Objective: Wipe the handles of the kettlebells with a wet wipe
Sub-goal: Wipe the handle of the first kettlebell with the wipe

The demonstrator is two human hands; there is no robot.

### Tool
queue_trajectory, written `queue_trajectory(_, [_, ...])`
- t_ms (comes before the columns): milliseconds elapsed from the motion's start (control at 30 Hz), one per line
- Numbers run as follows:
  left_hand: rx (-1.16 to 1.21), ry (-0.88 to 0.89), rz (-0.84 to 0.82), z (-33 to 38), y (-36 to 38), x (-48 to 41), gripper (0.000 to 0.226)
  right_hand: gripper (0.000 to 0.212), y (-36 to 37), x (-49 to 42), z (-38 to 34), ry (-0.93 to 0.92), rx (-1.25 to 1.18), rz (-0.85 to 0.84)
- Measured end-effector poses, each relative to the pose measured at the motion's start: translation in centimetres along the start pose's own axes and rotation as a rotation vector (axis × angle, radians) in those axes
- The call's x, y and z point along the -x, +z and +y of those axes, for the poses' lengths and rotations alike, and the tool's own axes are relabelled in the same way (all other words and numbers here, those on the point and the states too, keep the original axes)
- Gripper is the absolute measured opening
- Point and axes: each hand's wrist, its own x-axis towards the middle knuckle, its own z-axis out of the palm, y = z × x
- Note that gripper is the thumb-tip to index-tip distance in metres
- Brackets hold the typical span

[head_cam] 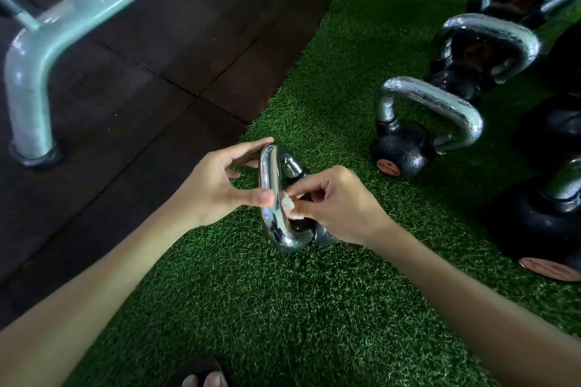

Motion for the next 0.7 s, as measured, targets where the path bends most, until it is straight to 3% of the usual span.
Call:
queue_trajectory(100, [-0.015, 0.004, -0.012, -0.1, -0.2, 0.2, 0.122, 0.018, 0.5, -0.8, -0.3, 0.022, -0.071, 0.218])
queue_trajectory(267, [-0.015, -0.007, -0.025, -0.5, -0.9, 0.3, 0.12, 0.018, 1.2, -0.2, -0.6, -0.012, -0.011, 0.126])
queue_trajectory(467, [-0.018, 0.008, -0.032, -0.3, -0.2, 0.3, 0.123, 0.011, 1.6, -1.8, -0.8, -0.059, -0.002, 0.409])
queue_trajectory(600, [-0.007, 0.024, -0.028, -0.5, -0.1, 0.2, 0.121, 0.003, 2.1, -2.1, -0.3, -0.122, 0.172, 0.509])
queue_trajectory(700, [0.008, 0.023, -0.019, -0.9, -0.2, 0.3, 0.12, 0.001, 2.5, -2.1, 0.2, -0.071, 0.217, 0.5])
